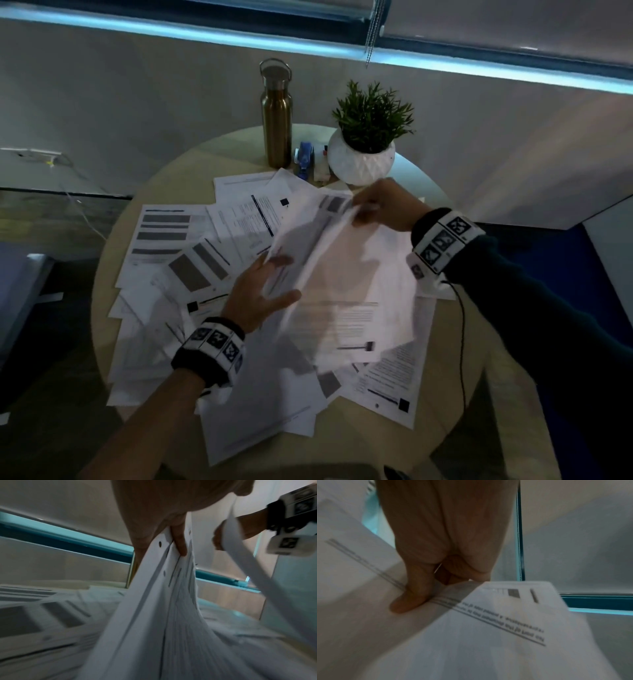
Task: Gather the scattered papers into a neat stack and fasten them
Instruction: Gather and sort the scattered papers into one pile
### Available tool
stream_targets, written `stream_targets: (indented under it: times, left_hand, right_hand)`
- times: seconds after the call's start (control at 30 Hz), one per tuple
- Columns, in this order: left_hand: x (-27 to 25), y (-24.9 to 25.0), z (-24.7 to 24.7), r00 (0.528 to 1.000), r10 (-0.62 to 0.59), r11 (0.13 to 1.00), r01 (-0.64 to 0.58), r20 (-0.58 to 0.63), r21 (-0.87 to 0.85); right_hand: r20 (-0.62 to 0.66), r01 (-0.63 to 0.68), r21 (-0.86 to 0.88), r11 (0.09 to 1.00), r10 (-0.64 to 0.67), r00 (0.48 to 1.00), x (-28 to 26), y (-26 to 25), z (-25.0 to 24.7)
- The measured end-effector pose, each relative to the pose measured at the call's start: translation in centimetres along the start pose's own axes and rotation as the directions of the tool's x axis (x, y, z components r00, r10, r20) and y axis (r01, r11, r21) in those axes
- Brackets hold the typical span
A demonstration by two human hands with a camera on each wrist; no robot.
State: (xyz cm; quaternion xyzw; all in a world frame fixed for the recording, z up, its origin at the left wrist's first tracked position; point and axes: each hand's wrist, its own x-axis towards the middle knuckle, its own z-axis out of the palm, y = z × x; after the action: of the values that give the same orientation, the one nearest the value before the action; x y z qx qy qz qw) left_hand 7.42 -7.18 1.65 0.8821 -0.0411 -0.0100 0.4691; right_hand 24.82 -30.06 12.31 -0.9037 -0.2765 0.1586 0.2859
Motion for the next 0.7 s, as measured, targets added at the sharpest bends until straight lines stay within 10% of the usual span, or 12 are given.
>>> stream_targets:
  times: [0.17,0.3,0.47,0.6,0.7]
  left_hand:
    - [1.2,3.0,0.9,0.939,-0.166,0.963,0.088,-0.300,-0.256]
    - [0.7,2.2,-0.8,0.893,-0.307,0.890,0.146,-0.329,-0.432]
    - [0.0,1.4,-1.7,0.898,-0.350,0.833,0.167,-0.268,-0.527]
    - [0.0,1.4,-1.0,0.838,-0.389,0.828,0.135,-0.384,-0.545]
    - [-0.1,1.5,-1.0,0.791,-0.418,0.814,0.108,-0.446,-0.571]
  right_hand:
    - [-0.415,0.024,0.124,0.992,0.030,0.909,-0.4,-2.6,1.5]
    - [-0.544,-0.212,0.411,0.887,0.425,0.723,-3.5,0.2,4.0]
    - [0.037,-0.399,0.773,0.493,0.593,0.804,-7.3,2.5,9.1]
    - [0.037,-0.276,0.772,0.573,0.393,0.919,-8.1,1.3,11.9]
    - [-0.193,-0.056,0.782,0.621,0.327,0.925,-8.4,-0.1,12.4]
